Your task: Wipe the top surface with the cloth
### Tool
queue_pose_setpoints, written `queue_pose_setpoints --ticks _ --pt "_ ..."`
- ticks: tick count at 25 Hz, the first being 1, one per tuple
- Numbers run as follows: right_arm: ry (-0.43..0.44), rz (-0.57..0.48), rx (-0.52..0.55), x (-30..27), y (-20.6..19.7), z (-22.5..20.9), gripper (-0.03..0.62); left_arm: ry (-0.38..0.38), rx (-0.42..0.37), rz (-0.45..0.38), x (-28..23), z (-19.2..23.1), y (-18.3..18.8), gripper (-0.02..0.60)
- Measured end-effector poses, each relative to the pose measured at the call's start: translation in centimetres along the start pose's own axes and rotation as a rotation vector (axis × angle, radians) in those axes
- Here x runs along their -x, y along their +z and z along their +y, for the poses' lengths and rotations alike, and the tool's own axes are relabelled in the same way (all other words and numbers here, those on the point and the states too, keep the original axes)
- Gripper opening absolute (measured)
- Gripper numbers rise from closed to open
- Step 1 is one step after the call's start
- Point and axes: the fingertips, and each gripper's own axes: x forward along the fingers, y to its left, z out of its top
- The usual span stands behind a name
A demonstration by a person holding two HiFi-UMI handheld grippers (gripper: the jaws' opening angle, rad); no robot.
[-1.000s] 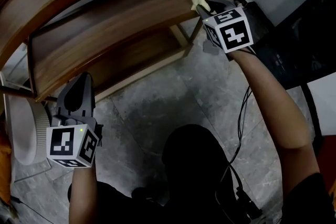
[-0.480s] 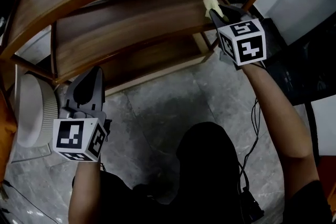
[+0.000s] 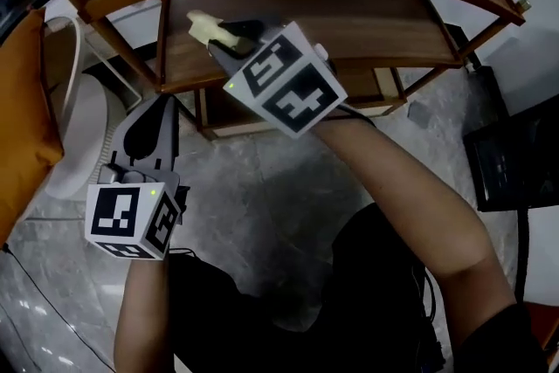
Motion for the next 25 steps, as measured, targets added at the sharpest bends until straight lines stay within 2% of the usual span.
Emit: queue_pose_setpoints --ticks 4,9,13,17,25 --pt "0.059 0.015 -0.026 -3.7 1.6 2.8 0.097 0.036 0.022 0.003 1.3 2.0 -0.8 0.012" --pt "0.078 0.086 0.099 -7.2 1.7 5.0 0.097 0.060 0.025 -0.008 2.6 3.6 -0.7 0.012" --pt "0.070 0.166 0.166 -8.7 1.5 4.6 0.095 0.061 0.026 0.001 3.2 4.1 -1.1 0.012" --pt "0.085 0.247 0.159 -9.3 0.2 4.1 0.092 0.056 0.036 0.019 3.5 4.2 -2.2 0.012" --pt "0.112 0.302 0.169 -8.6 -1.6 3.5 0.089 0.022 0.032 0.014 2.8 2.6 -2.0 0.012"
